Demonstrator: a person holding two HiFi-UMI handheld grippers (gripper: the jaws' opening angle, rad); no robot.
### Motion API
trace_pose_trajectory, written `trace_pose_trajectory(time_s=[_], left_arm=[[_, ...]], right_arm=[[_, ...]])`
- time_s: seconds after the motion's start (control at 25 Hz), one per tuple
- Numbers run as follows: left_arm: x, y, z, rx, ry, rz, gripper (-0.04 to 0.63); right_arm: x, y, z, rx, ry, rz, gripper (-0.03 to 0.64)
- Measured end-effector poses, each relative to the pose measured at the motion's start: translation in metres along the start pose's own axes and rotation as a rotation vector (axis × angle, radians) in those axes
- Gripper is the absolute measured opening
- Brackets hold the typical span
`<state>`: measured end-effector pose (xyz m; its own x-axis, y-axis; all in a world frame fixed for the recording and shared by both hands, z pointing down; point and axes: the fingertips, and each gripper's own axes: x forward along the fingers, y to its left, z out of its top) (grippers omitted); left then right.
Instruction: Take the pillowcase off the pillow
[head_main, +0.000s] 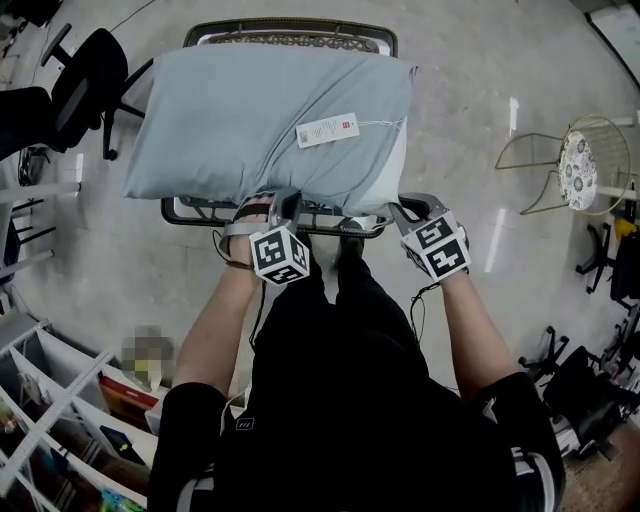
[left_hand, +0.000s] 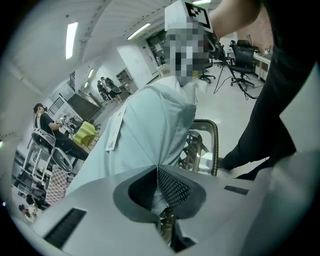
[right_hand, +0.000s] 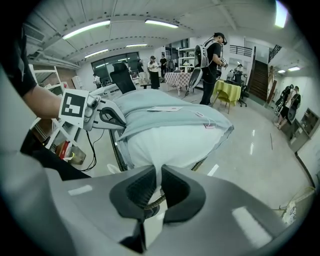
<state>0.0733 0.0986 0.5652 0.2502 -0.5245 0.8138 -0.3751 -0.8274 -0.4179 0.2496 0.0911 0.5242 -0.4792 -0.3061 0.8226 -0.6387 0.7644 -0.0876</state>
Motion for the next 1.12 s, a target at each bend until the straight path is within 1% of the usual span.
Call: trace_pose_trajectory(time_s=[0.04, 0.08, 0.12, 0.16, 0.2, 0.24, 0.28, 0.32, 0.36, 0.4, 0.44, 0.48, 0.52, 0.6, 0.64, 0.68, 0.8, 0.88, 1.0, 1.04, 1.08, 1.12], left_arm=[[0.0, 0.003, -0.01, 0.005, 0.026, 0.009, 0.011], [0.0, 0.009, -0.025, 0.007, 0.069, 0.027, 0.006], [0.0, 0.017, -0.046, -0.007, 0.119, 0.045, 0.005], [-0.002, 0.026, -0.067, -0.044, 0.153, 0.053, 0.005], [-0.006, 0.035, -0.083, -0.089, 0.161, 0.052, 0.005], [-0.011, 0.043, -0.093, -0.113, 0.153, 0.052, 0.005], [-0.014, 0.048, -0.096, -0.103, 0.14, 0.059, 0.005], [-0.015, 0.048, -0.095, -0.074, 0.13, 0.063, 0.006], [-0.013, 0.042, -0.093, -0.044, 0.122, 0.056, 0.021], [-0.009, 0.034, -0.091, -0.024, 0.118, 0.042, 0.145], [-0.004, 0.027, -0.09, -0.014, 0.116, 0.039, 0.25], [0.0, 0.026, -0.089, -0.011, 0.115, 0.057, 0.276], [0.003, 0.029, -0.089, -0.01, 0.114, 0.094, 0.278], [0.005, 0.042, -0.088, -0.002, 0.118, 0.179, 0.274], [0.004, 0.048, -0.088, 0.007, 0.122, 0.204, 0.253], [0.003, 0.052, -0.088, 0.013, 0.122, 0.21, 0.196], [-0.008, 0.059, -0.089, 0.021, 0.103, 0.156, 0.102], [-0.016, 0.061, -0.092, 0.031, 0.09, 0.121, 0.052], [-0.027, 0.066, -0.101, 0.01, 0.085, 0.079, 0.028], [-0.029, 0.067, -0.106, 0.002, 0.087, 0.067, 0.026], [-0.03, 0.069, -0.11, -0.004, 0.089, 0.058, 0.025], [-0.031, 0.07, -0.114, -0.01, 0.088, 0.051, 0.025]], right_arm=[[0.0, -0.001, -0.001, -0.006, 0.003, -0.006, 0.034], [-0.001, -0.003, -0.003, -0.009, 0.008, -0.017, 0.034], [-0.001, -0.007, -0.005, -0.007, 0.01, -0.03, 0.032], [-0.002, -0.01, -0.007, -0.003, 0.01, -0.039, 0.032], [-0.003, -0.012, -0.007, -0.003, 0.009, -0.043, 0.032], [-0.004, -0.013, -0.006, -0.012, 0.008, -0.046, 0.032], [-0.004, -0.013, -0.003, -0.026, 0.007, -0.049, 0.031], [-0.004, -0.012, 0.0, -0.031, 0.003, -0.051, 0.031], [-0.005, -0.011, 0.003, -0.015, -0.007, -0.048, 0.029], [-0.007, -0.011, 0.006, 0.025, -0.025, -0.038, 0.029], [-0.01, -0.011, 0.009, 0.08, -0.051, -0.023, 0.029], [-0.014, -0.011, 0.014, 0.137, -0.08, -0.005, 0.029], [-0.018, -0.011, 0.019, 0.184, -0.107, 0.009, 0.029], [-0.026, -0.012, 0.031, 0.221, -0.145, 0.014, 0.029], [-0.029, -0.013, 0.035, 0.218, -0.155, 0.005, 0.029], [-0.032, -0.015, 0.039, 0.205, -0.157, -0.012, 0.031], [-0.038, -0.022, 0.042, 0.117, -0.119, -0.085, 0.031], [-0.04, -0.025, 0.044, 0.018, -0.077, -0.138, 0.029], [-0.038, -0.019, 0.043, -0.201, 0.016, -0.202, 0.029], [-0.036, -0.016, 0.04, -0.249, 0.04, -0.206, 0.028], [-0.034, -0.013, 0.037, -0.266, 0.053, -0.202, 0.028], [-0.033, -0.011, 0.034, -0.261, 0.057, -0.194, 0.026]])
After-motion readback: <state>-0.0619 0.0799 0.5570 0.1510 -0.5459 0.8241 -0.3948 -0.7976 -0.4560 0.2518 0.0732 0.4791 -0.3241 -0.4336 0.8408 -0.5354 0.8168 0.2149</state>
